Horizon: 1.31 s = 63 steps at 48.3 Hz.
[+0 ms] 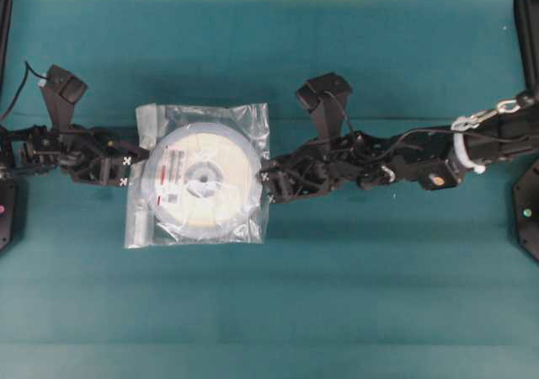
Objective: Take out the reel from the clear zip bag.
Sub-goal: 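Reach the right gripper into the bag opening and grip the reel rim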
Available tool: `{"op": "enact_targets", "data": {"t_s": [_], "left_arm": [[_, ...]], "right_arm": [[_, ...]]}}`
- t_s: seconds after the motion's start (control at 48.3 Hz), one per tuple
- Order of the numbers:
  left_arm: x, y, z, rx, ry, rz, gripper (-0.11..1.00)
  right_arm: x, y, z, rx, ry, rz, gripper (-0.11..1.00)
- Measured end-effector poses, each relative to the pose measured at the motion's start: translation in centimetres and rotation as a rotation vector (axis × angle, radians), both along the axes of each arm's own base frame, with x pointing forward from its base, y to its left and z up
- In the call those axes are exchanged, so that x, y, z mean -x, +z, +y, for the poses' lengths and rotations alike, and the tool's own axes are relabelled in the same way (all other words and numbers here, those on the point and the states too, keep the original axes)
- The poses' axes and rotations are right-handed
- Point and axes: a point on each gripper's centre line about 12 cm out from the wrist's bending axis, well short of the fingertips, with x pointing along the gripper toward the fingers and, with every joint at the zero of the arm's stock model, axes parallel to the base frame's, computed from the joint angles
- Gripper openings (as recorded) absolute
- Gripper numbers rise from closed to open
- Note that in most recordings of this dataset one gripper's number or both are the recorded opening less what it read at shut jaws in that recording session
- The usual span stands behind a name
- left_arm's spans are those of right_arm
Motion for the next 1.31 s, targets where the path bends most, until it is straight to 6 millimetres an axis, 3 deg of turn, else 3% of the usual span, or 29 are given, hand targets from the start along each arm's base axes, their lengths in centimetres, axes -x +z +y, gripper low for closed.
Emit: {"op": "enact_targets", "data": {"t_s": [1.305], "left_arm": [[0.1, 0.1, 0.0, 0.004, 0.004, -0.003, -0.01]], "right_arm": [[-4.1, -0.9, -0.1, -0.044, -0.012, -0.008, 0.75]]}}
